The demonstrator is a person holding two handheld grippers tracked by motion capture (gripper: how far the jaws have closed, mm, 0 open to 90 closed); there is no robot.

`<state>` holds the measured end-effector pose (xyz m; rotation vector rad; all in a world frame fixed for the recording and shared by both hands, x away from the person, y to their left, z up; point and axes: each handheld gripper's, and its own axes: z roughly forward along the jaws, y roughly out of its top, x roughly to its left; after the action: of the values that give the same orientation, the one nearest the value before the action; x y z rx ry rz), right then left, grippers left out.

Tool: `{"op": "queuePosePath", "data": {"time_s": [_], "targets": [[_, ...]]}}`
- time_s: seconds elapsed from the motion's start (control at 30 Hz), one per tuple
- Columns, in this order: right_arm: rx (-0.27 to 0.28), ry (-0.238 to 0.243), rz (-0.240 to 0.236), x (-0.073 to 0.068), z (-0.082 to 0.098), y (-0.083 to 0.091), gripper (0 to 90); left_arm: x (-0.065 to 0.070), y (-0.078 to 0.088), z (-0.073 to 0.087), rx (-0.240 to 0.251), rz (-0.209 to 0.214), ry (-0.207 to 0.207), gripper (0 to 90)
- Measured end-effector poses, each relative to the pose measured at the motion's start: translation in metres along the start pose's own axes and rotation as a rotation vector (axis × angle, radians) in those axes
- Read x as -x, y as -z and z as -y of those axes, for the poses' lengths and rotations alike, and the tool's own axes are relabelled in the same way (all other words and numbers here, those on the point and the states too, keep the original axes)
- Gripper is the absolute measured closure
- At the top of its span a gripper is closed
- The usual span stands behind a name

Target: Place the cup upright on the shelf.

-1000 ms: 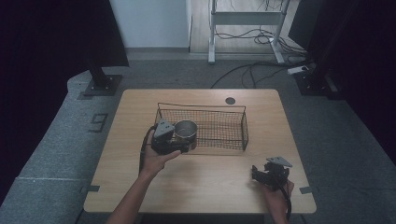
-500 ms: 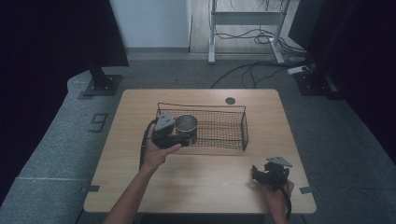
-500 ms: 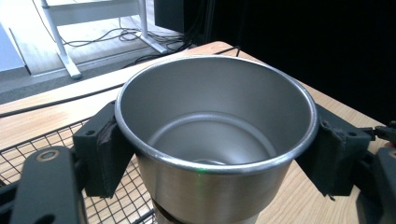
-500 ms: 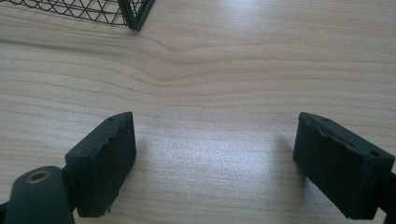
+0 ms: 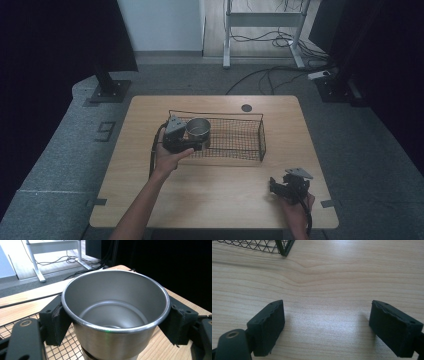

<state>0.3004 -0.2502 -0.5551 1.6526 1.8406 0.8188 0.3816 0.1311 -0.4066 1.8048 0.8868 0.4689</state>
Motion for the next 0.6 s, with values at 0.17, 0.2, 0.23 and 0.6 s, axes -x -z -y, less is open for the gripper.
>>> {"op": "queuePosePath", "data": {"time_s": [0.17, 0.2, 0.23, 0.6], "targets": [[0.0, 0.0, 0.0, 0.0, 0.0, 0.0, 12.9, -0.006, -0.003, 0.0, -0.008, 0.008, 0.015, 19.4], [0.0, 0.001, 0.0, 0.0, 0.0, 0.0, 12.9, -0.007, -0.004, 0.0, -0.007, 0.004, 0.018, 19.4], [0.0, 0.001, 0.0, 0.0, 0.0, 0.0, 12.9, -0.009, -0.005, 0.0, -0.009, 0.002, 0.022, 19.4], [0.002, 0.001, 0.001, 0.0, 0.0, 0.0, 12.9, -0.017, -0.016, -0.005, -0.021, -0.015, 0.035, 19.4]]}}
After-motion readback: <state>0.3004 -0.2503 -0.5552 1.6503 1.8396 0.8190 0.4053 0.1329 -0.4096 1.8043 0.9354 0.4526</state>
